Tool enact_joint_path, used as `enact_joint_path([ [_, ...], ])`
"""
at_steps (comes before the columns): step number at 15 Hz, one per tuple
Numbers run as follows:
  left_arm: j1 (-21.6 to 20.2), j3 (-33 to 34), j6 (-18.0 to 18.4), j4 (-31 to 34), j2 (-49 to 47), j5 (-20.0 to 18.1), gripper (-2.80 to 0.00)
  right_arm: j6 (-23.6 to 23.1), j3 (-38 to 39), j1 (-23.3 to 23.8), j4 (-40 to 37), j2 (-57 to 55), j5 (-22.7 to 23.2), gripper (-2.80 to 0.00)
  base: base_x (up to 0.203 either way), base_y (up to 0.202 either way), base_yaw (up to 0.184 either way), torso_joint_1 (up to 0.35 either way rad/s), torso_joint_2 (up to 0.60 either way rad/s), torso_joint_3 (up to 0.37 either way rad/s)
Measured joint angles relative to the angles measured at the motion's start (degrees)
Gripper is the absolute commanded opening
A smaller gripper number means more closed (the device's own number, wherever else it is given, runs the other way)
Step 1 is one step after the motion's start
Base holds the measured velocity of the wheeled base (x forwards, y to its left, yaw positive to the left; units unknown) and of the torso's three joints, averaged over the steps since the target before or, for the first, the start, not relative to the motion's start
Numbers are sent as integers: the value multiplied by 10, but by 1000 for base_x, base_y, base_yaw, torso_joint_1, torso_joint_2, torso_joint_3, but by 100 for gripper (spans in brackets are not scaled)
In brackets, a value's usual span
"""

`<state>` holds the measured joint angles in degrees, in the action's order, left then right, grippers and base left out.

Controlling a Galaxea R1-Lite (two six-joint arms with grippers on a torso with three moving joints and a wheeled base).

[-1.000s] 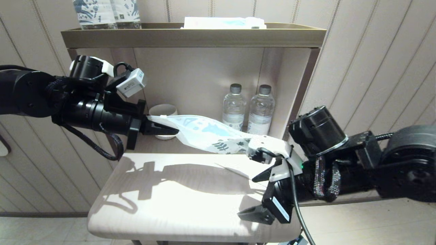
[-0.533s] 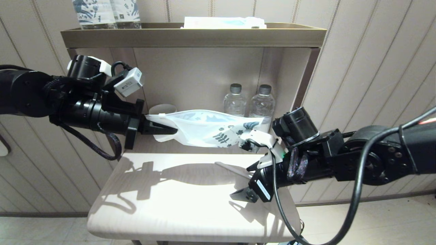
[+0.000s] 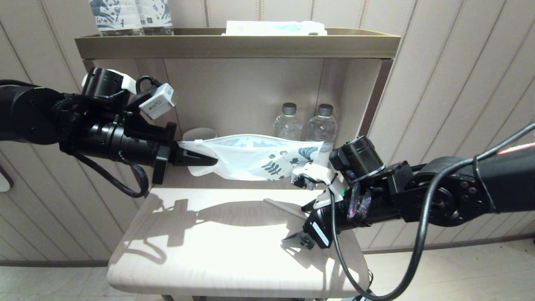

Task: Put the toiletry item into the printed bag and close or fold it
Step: Pick up a toothbrush

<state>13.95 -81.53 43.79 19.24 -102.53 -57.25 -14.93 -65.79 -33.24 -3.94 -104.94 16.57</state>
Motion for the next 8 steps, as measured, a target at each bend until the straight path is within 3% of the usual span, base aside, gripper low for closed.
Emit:
enact_joint_path([
  [4, 0, 2, 1, 0, 2, -1, -280, -1, 1, 0, 0, 0, -1, 0, 0, 0, 0, 0, 0, 0],
  [5, 0, 2, 1, 0, 4, -1, -280, -1, 1, 0, 0, -1, -1, -280, 0, 0, 0, 0, 0, 0],
  [7, 0, 2, 1, 1, 5, -1, -280, 0, -3, 0, -4, -1, -1, -280, 0, 0, 0, 0, 0, 0],
  [8, 0, 2, 1, 2, 6, -1, -280, 1, -6, 0, -7, -1, -1, 0, 0, 0, 0, 0, 0, 0],
])
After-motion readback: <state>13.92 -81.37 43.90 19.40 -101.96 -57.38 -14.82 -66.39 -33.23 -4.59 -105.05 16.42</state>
